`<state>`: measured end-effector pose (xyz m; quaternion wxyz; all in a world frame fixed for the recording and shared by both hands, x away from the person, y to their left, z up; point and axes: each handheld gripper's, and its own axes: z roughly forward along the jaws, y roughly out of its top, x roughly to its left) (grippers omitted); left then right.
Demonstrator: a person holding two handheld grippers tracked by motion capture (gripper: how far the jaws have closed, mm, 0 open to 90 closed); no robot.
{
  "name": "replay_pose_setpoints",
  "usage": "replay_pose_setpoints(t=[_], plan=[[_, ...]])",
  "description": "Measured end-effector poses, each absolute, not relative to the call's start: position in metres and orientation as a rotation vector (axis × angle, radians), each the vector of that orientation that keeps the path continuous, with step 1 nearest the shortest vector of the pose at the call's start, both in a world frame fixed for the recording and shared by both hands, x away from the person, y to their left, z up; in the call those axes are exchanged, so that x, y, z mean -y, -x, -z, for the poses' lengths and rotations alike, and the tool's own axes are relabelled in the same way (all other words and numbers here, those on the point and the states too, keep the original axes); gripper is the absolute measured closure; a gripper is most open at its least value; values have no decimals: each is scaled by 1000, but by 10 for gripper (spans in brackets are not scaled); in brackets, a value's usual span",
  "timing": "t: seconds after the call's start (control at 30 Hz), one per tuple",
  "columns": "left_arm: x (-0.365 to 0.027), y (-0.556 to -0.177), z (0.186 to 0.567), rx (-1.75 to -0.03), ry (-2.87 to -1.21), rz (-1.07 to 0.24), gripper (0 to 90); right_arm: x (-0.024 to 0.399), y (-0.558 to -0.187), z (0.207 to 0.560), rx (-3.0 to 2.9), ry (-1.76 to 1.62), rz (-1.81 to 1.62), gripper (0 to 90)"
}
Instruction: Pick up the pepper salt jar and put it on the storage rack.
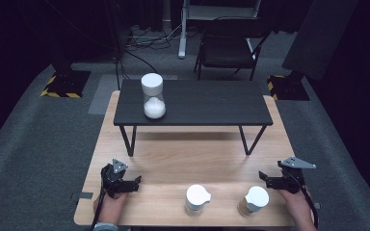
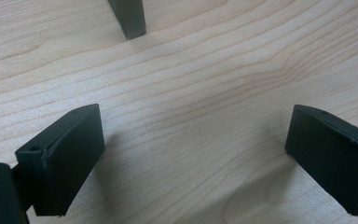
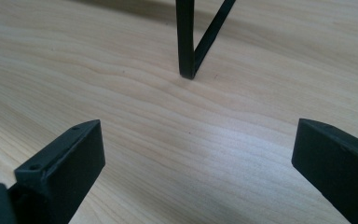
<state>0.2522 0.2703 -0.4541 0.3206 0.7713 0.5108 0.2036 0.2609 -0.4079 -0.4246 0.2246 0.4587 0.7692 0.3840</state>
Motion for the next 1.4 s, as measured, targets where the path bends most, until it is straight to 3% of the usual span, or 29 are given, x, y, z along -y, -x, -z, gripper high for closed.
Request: replay_pose_setpoints(t=[1.4], plan=[[-270,-254,453,-1337,-2041,-525,12,396,-218,378,-2007,-1177,-1218,5]])
